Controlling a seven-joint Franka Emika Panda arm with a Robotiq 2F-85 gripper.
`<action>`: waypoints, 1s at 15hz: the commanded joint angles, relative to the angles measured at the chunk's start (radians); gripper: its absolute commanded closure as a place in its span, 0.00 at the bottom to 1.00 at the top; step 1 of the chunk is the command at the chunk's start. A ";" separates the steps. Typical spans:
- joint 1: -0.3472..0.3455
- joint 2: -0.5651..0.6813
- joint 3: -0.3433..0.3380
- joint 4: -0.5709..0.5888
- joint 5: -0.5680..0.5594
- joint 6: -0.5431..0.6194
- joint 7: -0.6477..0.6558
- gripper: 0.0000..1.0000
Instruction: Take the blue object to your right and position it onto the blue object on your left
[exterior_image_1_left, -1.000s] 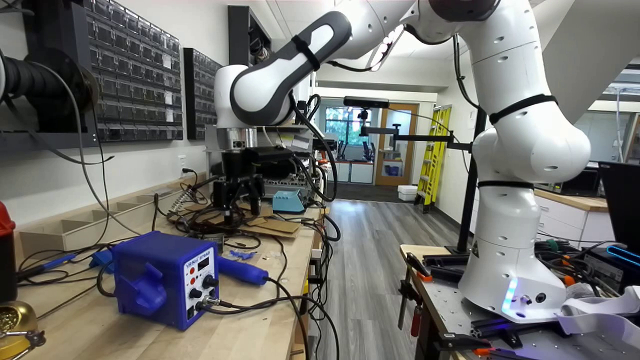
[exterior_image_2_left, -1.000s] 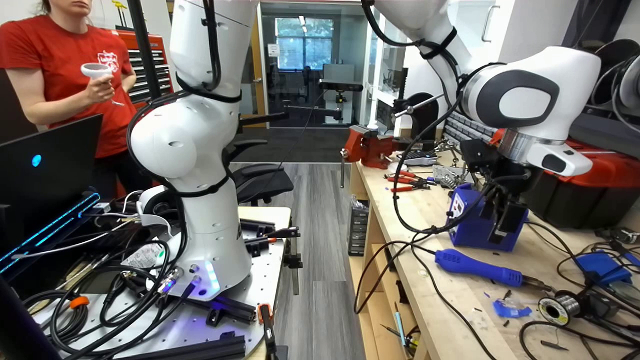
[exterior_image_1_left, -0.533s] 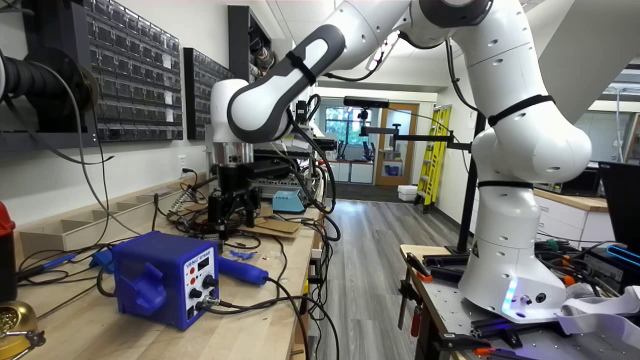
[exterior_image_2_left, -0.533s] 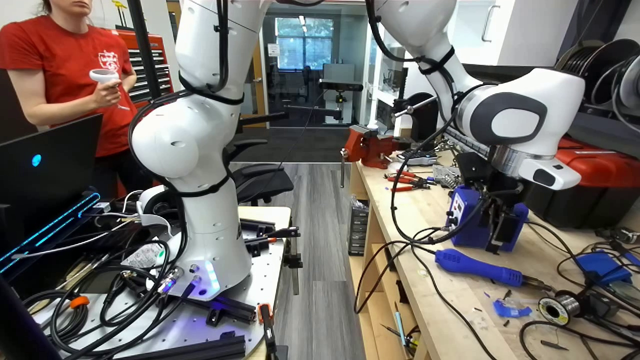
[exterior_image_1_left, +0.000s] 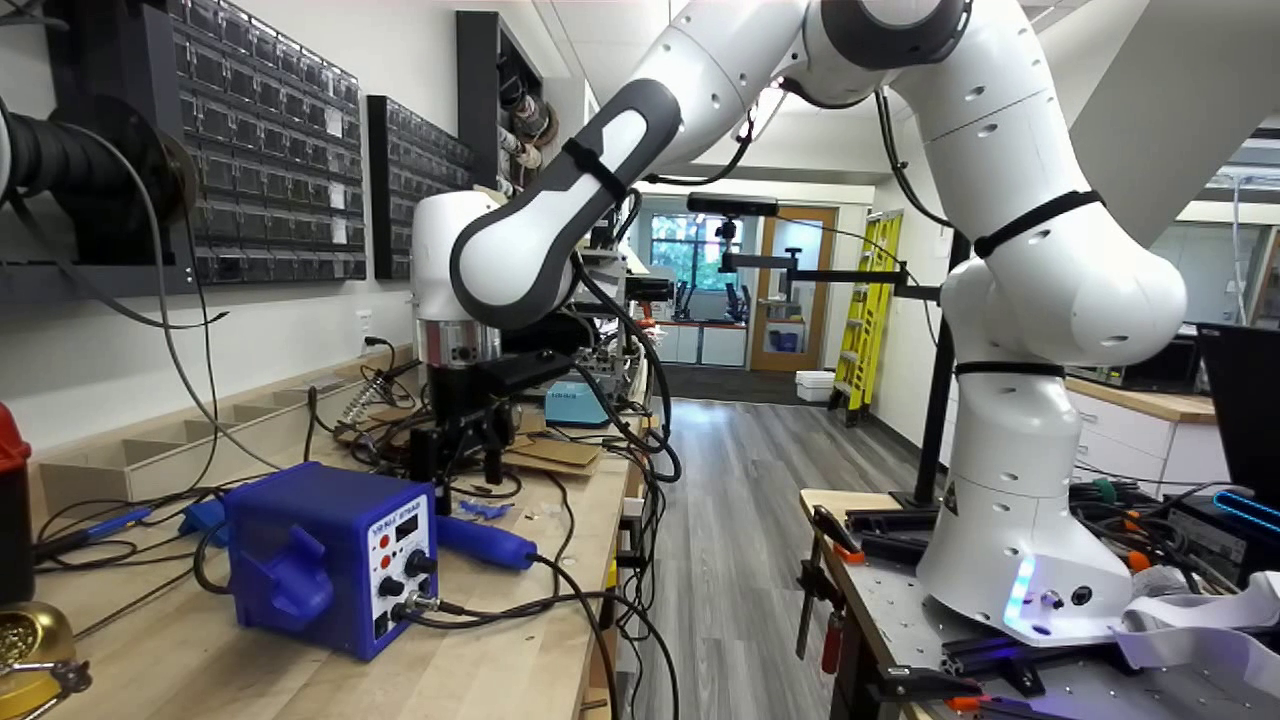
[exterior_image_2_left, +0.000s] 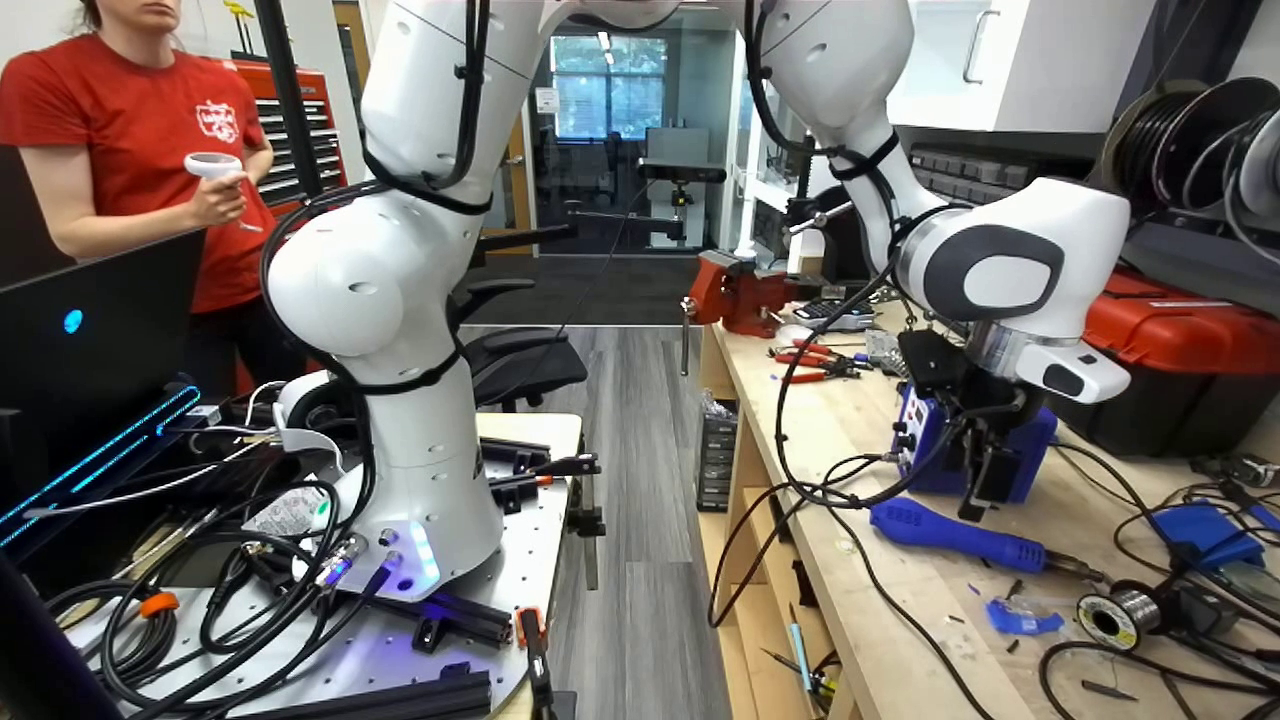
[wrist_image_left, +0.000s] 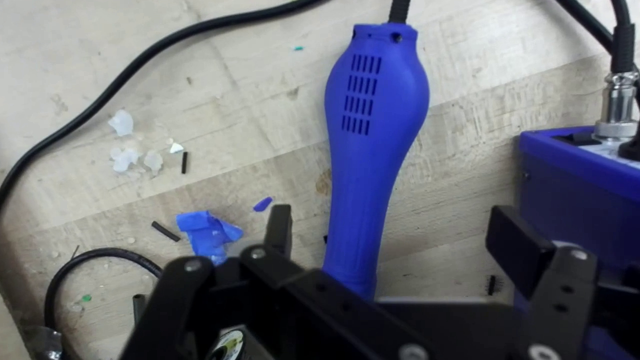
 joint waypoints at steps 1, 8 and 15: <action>0.017 0.008 -0.020 -0.025 -0.018 0.046 0.020 0.00; 0.013 0.032 -0.023 -0.048 -0.007 0.079 0.010 0.00; 0.002 0.080 -0.020 -0.047 0.013 0.141 -0.006 0.00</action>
